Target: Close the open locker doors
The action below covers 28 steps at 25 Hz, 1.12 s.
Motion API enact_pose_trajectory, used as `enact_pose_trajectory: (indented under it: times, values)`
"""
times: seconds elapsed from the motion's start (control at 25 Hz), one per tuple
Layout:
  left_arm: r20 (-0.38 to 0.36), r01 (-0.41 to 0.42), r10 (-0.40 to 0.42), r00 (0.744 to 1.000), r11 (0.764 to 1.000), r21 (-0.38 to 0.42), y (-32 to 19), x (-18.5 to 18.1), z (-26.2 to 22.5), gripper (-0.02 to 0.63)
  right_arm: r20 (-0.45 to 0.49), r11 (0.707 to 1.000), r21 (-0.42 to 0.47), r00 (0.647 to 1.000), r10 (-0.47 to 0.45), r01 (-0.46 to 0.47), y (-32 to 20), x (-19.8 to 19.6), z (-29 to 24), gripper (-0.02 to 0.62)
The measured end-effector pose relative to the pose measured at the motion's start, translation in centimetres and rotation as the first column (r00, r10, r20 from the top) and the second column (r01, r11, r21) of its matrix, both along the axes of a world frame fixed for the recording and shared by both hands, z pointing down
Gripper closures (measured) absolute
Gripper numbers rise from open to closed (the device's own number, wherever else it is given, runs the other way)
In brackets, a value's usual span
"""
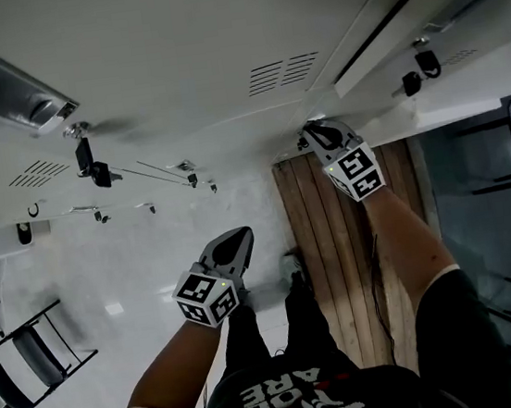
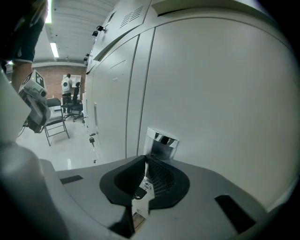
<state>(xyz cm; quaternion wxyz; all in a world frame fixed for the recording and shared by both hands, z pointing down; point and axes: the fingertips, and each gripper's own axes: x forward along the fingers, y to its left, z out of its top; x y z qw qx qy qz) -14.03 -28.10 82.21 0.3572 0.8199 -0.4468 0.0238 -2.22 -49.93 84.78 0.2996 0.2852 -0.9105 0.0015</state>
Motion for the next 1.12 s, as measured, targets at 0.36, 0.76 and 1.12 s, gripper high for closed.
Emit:
enact_pose_trajectory:
  times: [0.36, 0.76, 1.12]
  values:
    - [0.009, 0.006, -0.006, 1.000, 1.000, -0.010, 0.9, -0.1, -0.2, 0.603, 0.062, 0.990, -0.091, 0.992, 0.113, -0.107, -0.1, 0.7, 0.4, 0.541]
    - [0.013, 0.001, -0.001, 1.000, 1.000, 0.002, 1.1, 0.6, -1.0, 0.603, -0.021, 0.975, -0.119, 0.982, 0.188, -0.189, 0.2, 3.4, 0.9, 0.543]
    - [0.027, 0.012, -0.013, 1.000, 0.999, 0.047, 0.9, 0.9, -4.7, 0.603, 0.021, 0.975, -0.137, 0.984, 0.179, -0.174, 4.4, 4.1, -2.7, 0.541]
